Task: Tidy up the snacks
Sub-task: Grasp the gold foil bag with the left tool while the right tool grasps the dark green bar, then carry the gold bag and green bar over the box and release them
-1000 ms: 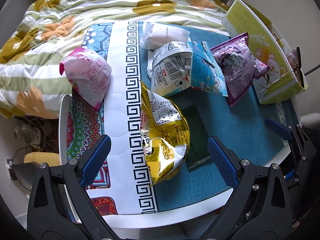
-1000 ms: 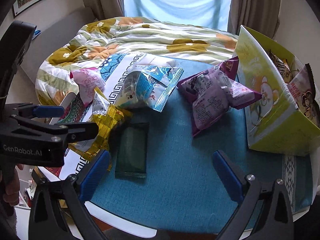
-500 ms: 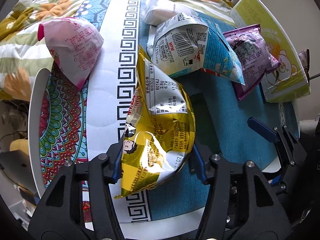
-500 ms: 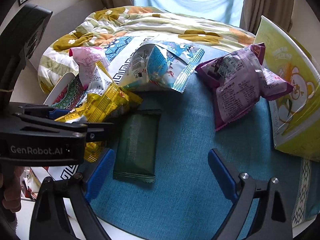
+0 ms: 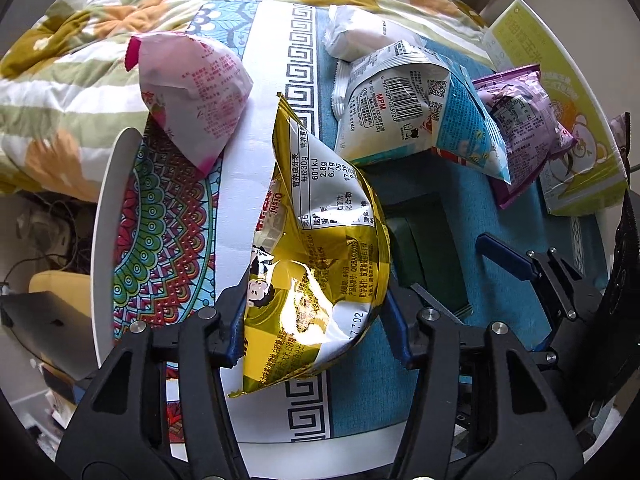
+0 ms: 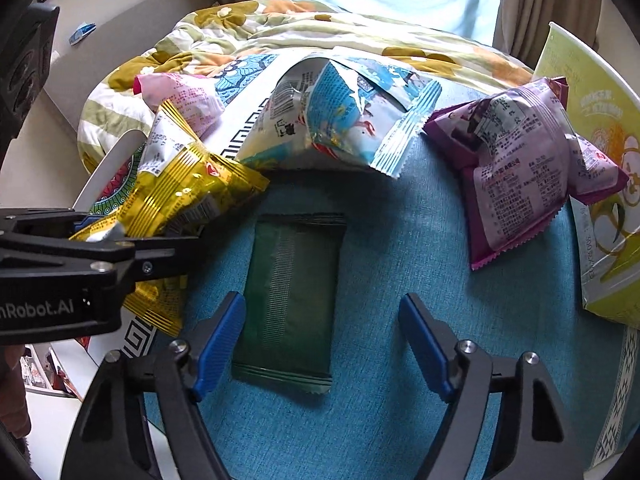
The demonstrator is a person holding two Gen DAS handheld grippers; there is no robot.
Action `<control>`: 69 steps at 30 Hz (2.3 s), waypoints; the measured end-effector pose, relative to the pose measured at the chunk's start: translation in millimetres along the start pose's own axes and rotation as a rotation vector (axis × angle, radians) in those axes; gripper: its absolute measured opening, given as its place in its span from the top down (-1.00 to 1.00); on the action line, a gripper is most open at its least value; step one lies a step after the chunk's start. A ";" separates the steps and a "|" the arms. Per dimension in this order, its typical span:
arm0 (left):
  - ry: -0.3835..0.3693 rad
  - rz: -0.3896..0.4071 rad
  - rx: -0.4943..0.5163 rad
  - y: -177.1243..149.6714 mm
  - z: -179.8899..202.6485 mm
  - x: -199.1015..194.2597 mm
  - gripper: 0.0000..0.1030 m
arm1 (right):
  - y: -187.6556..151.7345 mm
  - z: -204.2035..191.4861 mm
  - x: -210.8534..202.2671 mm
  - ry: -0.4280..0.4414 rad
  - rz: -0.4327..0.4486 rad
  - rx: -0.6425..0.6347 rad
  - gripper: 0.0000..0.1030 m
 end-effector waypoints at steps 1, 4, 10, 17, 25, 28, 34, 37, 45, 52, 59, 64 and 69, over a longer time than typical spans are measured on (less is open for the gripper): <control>0.002 0.001 -0.004 -0.2 -1.5 -1.0 0.02 | 1.0 -1.4 0.4 -0.002 0.002 -0.006 -0.45; 0.014 0.006 -0.011 -2.2 -5.4 -4.1 0.02 | 2.8 -6.6 1.4 -0.002 0.003 -0.021 -0.40; 0.029 0.012 -0.027 -6.5 -11.5 -9.3 0.02 | 6.1 -15.6 0.4 -0.028 0.025 -0.074 0.18; 0.028 0.022 -0.037 -11.6 -13.2 -20.3 0.02 | 6.9 -16.2 -2.2 0.002 0.013 -0.059 0.20; 0.017 0.035 -0.019 -15.5 5.5 -39.5 0.05 | 1.8 -5.7 -22.3 0.019 -0.011 -0.003 0.21; 0.011 0.042 -0.002 -14.5 15.1 -49.3 0.06 | -1.0 2.6 -34.0 0.020 -0.013 0.029 0.20; -0.016 0.088 0.059 -5.4 44.0 -81.1 0.06 | -1.5 29.5 -71.8 0.007 0.016 0.101 0.20; -0.031 0.115 0.103 4.7 63.2 -98.6 0.06 | 1.7 47.7 -99.1 -0.011 0.056 0.138 0.20; -0.087 0.196 0.220 52.1 135.3 -129.7 0.06 | 26.3 114.2 -167.5 -0.067 0.195 0.263 0.20; -0.125 0.239 0.282 99.3 223.1 -124.0 0.06 | 51.8 192.7 -203.4 -0.108 0.274 0.318 0.20; -0.153 0.224 0.264 153.3 313.1 -70.5 0.06 | 76.6 284.8 -202.2 -0.115 0.294 0.286 0.20; -0.141 0.182 0.255 193.1 366.3 -9.3 0.05 | 90.9 352.1 -181.6 -0.094 0.290 0.285 0.20; -0.133 0.116 0.233 218.6 392.7 45.2 0.06 | 99.5 398.8 -151.7 -0.063 0.247 0.304 0.20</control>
Point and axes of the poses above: each gripper's, at about its wrist camera, not at the fingertips, and x roughly the way its jaws point, z to its right, y to its top, the point moved 3 cm from there along x, roughly the way its jaws point, and after that the axes turned 11 degrees about -y, right-handed, at the moved point
